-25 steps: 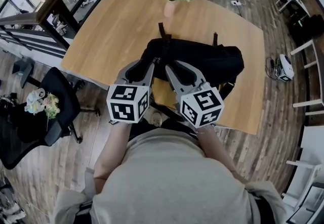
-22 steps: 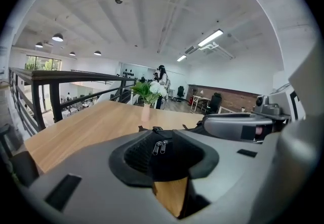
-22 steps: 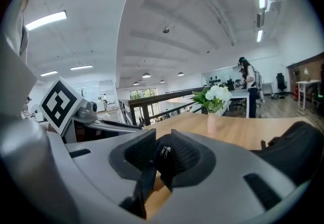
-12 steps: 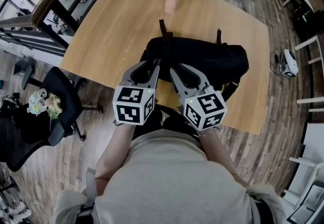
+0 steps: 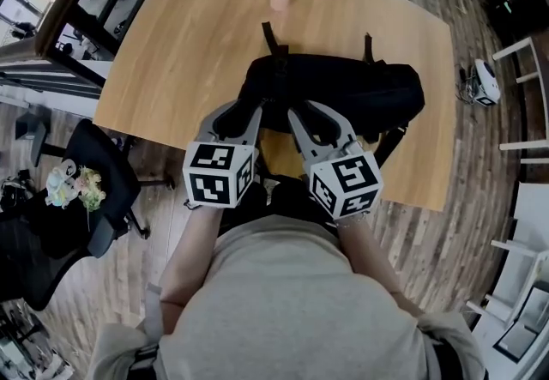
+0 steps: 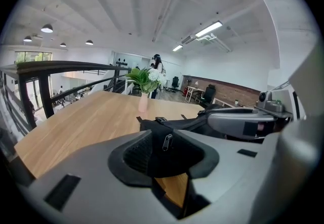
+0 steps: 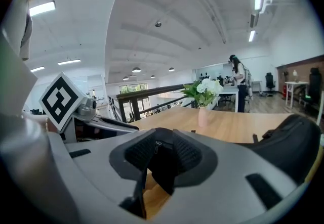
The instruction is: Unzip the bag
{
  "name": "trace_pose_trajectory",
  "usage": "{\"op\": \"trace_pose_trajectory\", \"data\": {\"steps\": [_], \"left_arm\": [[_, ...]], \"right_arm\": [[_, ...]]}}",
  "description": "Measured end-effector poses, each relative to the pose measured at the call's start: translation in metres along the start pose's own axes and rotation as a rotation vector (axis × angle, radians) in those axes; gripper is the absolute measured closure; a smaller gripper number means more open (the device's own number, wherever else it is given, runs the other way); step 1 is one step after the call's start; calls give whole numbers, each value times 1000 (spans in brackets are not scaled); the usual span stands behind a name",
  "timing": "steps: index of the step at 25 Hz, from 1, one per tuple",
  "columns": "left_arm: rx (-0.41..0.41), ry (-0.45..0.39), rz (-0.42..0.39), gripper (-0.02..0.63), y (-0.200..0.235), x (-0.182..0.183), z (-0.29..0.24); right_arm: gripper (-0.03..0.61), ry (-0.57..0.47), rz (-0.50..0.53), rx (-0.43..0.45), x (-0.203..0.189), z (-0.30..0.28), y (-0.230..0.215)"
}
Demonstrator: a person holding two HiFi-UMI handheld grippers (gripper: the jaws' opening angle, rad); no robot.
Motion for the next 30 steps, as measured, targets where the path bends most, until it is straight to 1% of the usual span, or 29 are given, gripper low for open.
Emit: {"op": "trace_pose_trajectory", "data": {"steps": [6, 9, 14, 16, 19, 21, 25, 30], "left_arm": [[-12, 29, 15, 470, 18, -3, -3], [-33, 53, 11, 432, 25, -6, -6], [-77, 102, 10, 410, 33, -12, -17], [-104, 113, 26, 408, 36, -14, -20], [-162, 119, 79, 410, 43, -16, -25], [-195, 136, 97, 410, 45, -19, -28], [-231, 166, 55, 411, 46, -22, -34], [-301, 147, 83, 491, 46, -23, -36]], "right_arm": [[479, 47, 19, -42, -4, -8, 3], [479, 69, 29, -73, -7, -12, 1], [479, 91, 30, -112, -9, -16, 1], [479, 110, 53, -132, -11, -17, 3], [471, 133, 97, -161, -12, -18, 6], [469, 152, 138, -177, -11, -20, 10], [458, 187, 284, -210, -5, -26, 22], [448, 223, 493, -261, -6, -36, 37]]}}
Point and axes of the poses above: the fingertips, and each gripper's own axes: z backward along the fingers, y to its left, x out of its top, the point moved 10 cm from there along z, backward along the fingers, and after that the axes turned 5 degrees about y, right-handed, at the moved point
